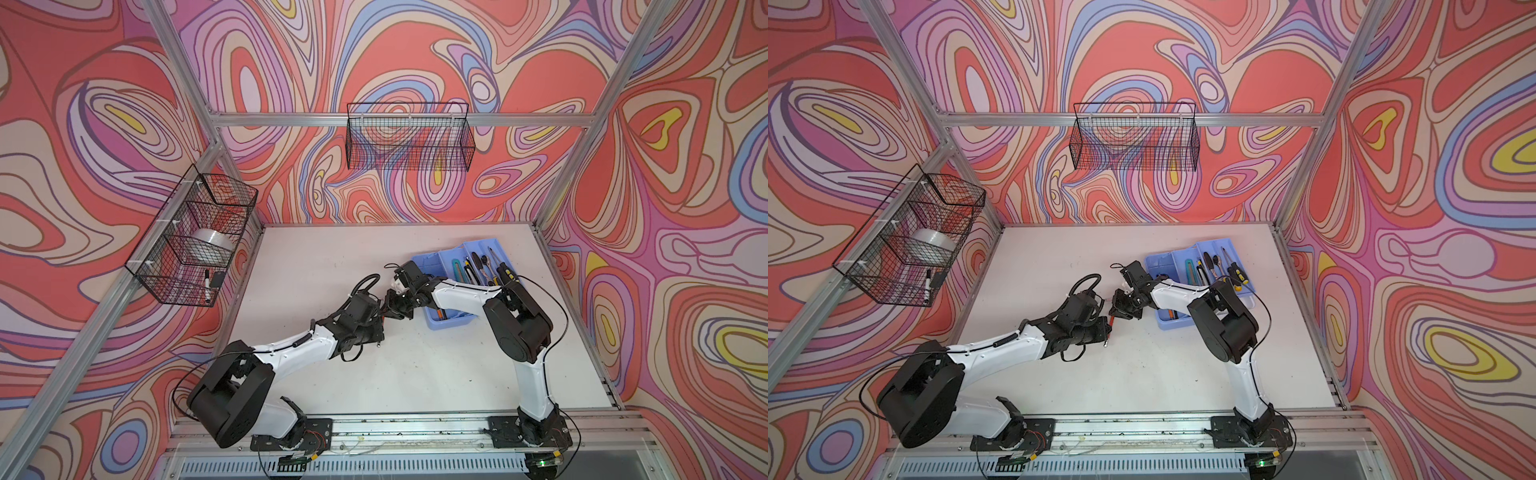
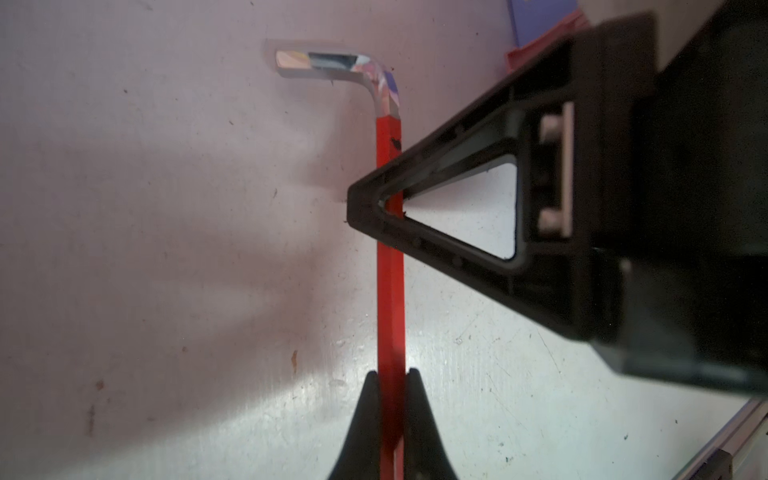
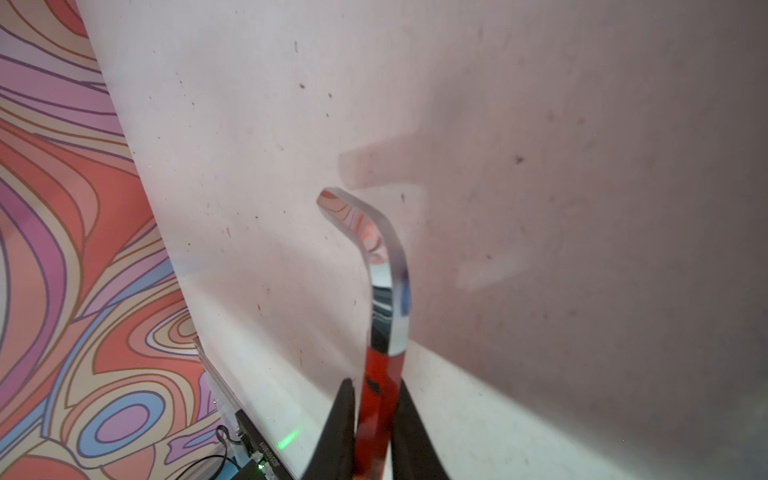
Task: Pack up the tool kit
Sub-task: 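Close the right gripper on the red key's bent end while left holds it, then carry the red hex key toward the box with right while left withdraws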
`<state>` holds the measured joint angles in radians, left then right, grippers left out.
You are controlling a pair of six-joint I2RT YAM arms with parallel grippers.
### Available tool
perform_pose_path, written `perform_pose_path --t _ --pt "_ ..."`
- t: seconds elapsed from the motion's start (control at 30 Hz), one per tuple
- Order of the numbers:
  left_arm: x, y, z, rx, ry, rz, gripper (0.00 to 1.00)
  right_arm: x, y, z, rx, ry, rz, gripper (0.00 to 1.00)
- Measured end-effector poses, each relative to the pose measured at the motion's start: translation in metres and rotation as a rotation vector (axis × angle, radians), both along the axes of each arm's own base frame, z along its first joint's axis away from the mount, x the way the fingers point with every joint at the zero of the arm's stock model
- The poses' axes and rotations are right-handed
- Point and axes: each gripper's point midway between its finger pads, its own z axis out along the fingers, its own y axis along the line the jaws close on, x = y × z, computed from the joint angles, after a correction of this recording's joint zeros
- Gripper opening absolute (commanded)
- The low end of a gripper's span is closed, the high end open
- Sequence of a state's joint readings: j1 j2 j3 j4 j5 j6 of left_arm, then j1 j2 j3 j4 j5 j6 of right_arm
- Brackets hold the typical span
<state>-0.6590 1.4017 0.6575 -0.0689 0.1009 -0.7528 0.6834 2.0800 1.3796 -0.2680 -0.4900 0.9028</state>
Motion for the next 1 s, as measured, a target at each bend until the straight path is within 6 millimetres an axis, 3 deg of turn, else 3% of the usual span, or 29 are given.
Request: perform_pose_path --t 0.3,0.4,0.57,0.7,0.8,0.87,1.0 --pt "0.000 0.000 0.000 -0.017 -0.008 0.013 0.00 0.001 0.003 0.002 0.022 0.002 -0.009 0.00" --pt "0.001 0.001 0.000 -0.017 -0.009 0.015 0.05 0.001 0.003 0.002 0.022 -0.001 -0.010 0.00" --pt "0.001 0.002 0.007 -0.020 -0.028 0.013 0.38 0.003 0.002 0.010 0.016 -0.037 0.000 0.00" --pt "0.003 0.004 0.023 -0.030 -0.071 0.018 0.69 0.004 -0.004 0.022 -0.019 -0.085 0.021 0.00" --pt "0.003 0.008 0.036 -0.037 -0.107 0.032 0.86 0.006 -0.008 0.036 -0.047 -0.132 0.039 0.00" --pt "0.004 0.011 0.045 -0.041 -0.134 0.039 0.95 0.008 -0.011 0.049 -0.064 -0.167 0.051 0.00" --pt "0.005 0.019 0.061 -0.037 -0.184 0.065 1.00 0.014 -0.019 0.084 -0.089 -0.255 0.076 0.00"
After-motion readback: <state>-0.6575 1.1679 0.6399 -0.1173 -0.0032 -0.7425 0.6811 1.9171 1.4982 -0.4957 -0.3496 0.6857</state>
